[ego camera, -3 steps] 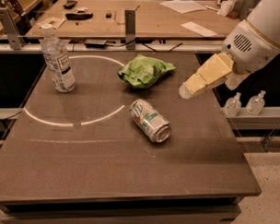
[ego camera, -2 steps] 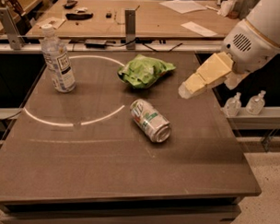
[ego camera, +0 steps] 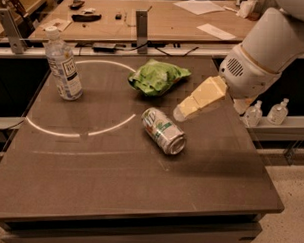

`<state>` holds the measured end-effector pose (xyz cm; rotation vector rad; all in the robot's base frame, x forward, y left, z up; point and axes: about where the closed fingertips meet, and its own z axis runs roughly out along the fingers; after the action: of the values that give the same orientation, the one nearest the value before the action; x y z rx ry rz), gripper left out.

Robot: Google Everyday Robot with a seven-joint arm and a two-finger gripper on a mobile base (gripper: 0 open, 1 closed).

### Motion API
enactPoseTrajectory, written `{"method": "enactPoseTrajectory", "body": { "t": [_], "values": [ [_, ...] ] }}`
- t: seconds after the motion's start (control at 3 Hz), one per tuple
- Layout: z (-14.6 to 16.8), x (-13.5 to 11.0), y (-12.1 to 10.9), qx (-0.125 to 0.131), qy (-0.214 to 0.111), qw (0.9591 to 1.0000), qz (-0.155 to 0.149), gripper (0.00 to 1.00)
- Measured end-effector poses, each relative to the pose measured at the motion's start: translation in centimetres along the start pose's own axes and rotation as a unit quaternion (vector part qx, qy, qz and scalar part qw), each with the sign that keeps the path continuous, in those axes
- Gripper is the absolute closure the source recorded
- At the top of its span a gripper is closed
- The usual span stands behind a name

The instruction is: Place 7up can upright

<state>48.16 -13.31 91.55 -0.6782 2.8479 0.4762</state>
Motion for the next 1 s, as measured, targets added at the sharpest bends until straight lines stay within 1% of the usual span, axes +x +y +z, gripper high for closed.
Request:
{"method": "enactPoseTrajectory", "body": {
  "t": [0.33, 0.67, 1.0],
  "values": [
    [2.4, 0.4, 0.8, 0.025, 0.009, 0.9996, 0.01, 0.0],
    [4.1, 0.1, 2.6, 0.015, 0.006, 0.9995, -0.026, 0.0],
    [5.1, -0.7, 4.5, 0.011, 0.006, 0.9963, -0.085, 0.0]
  ]
}}
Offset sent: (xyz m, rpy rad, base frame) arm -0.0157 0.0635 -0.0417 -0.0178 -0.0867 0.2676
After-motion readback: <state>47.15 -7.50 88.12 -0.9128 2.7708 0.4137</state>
